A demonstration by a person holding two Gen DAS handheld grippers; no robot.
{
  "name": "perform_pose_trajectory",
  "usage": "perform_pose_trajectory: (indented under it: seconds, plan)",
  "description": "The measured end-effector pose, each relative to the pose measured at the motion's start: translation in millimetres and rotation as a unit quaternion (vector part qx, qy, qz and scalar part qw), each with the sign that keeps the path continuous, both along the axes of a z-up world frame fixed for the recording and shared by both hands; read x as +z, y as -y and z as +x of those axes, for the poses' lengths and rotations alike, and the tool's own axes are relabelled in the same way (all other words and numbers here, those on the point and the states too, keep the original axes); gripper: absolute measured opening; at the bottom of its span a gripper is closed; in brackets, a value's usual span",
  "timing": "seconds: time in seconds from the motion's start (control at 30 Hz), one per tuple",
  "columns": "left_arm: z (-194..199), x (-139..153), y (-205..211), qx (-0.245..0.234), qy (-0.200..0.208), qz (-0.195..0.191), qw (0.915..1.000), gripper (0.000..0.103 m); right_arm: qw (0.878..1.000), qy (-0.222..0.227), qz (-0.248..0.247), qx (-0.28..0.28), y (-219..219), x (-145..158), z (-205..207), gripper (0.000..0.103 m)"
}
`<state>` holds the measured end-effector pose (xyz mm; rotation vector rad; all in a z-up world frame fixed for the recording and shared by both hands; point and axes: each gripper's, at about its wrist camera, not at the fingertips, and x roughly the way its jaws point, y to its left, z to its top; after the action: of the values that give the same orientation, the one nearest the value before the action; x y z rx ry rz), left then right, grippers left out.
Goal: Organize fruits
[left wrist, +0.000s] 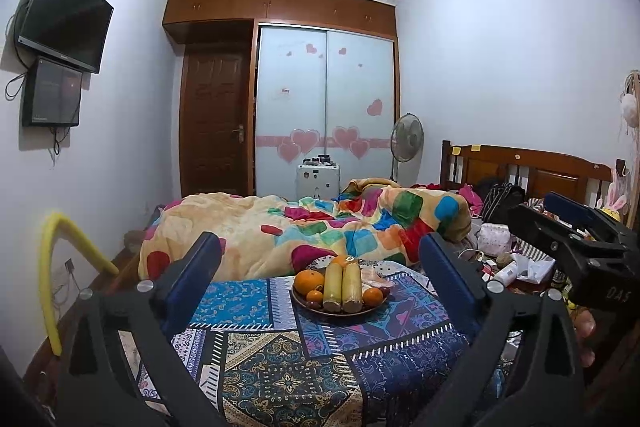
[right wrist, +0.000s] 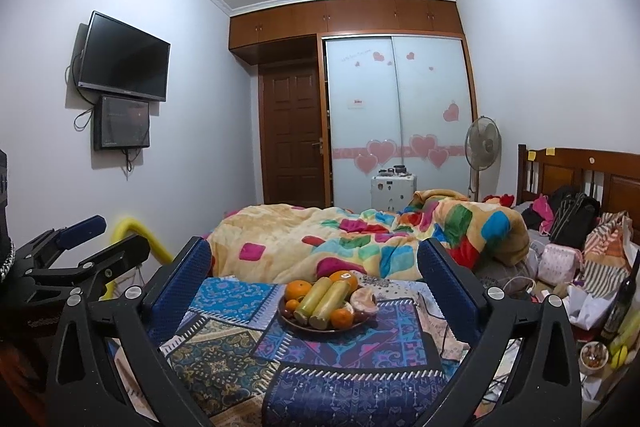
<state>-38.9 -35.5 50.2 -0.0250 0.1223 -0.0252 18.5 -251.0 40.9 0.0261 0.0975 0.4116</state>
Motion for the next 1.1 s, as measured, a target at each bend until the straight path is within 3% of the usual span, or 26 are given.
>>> perform_pose_trajectory:
  seconds: [1.1]
  plan:
    - [1.0,-2.0,5.2,-0.006,0.002,0.011,0.9999,0.103,1.000,0.001,-0.001,-0.003,0.4,-6.7,-2.6,0.103]
